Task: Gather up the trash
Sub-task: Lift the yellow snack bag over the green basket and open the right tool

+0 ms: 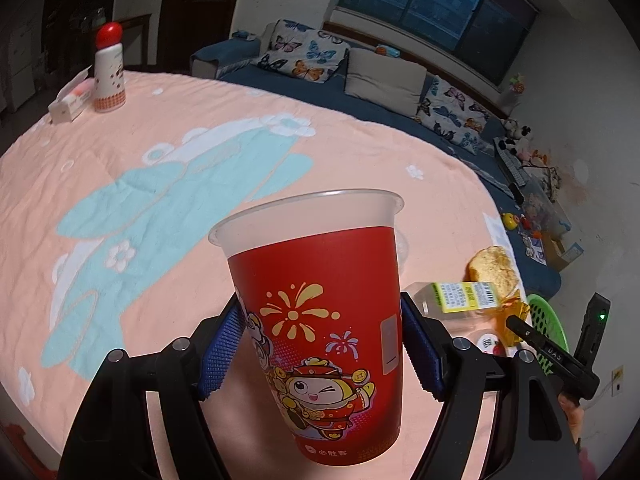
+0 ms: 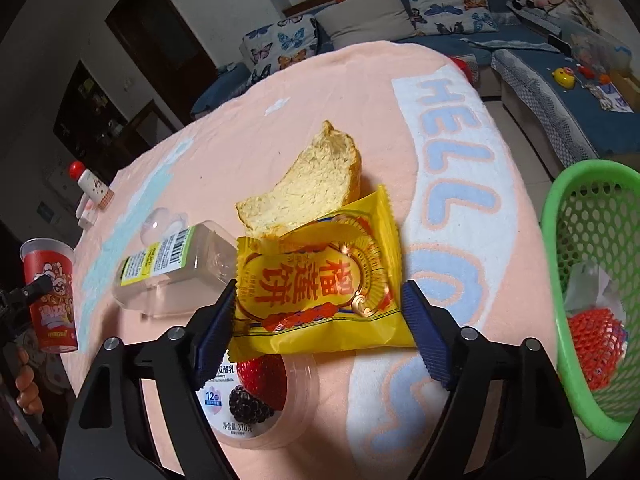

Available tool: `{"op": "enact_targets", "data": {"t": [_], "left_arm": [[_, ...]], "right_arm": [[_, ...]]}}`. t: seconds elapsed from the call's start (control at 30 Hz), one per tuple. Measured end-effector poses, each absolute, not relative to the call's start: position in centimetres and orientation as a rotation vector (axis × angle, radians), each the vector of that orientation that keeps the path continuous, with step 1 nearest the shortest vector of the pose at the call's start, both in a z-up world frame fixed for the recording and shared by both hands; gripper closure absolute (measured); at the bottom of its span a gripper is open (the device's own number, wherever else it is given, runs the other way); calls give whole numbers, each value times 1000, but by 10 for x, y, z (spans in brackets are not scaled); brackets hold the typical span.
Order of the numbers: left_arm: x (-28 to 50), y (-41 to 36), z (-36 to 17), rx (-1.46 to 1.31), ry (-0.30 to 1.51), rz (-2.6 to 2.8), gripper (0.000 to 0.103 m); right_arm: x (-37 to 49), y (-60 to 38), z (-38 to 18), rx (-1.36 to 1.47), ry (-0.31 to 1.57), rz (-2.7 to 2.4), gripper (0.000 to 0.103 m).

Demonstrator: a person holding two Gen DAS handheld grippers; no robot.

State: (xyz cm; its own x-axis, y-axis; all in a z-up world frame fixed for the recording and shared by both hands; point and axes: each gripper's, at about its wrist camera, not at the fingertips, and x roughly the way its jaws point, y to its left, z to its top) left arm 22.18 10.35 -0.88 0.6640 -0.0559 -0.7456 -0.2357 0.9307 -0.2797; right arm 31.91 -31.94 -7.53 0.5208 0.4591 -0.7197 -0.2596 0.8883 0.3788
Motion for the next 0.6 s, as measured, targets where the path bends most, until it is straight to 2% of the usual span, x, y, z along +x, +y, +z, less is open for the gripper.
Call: {"op": "enact_targets", "data": {"t": [0.6], "left_arm": [[230, 50, 20, -303, 817, -37, 31]], "right_arm": [[286, -354, -41, 242, 808, 362, 29]]}}
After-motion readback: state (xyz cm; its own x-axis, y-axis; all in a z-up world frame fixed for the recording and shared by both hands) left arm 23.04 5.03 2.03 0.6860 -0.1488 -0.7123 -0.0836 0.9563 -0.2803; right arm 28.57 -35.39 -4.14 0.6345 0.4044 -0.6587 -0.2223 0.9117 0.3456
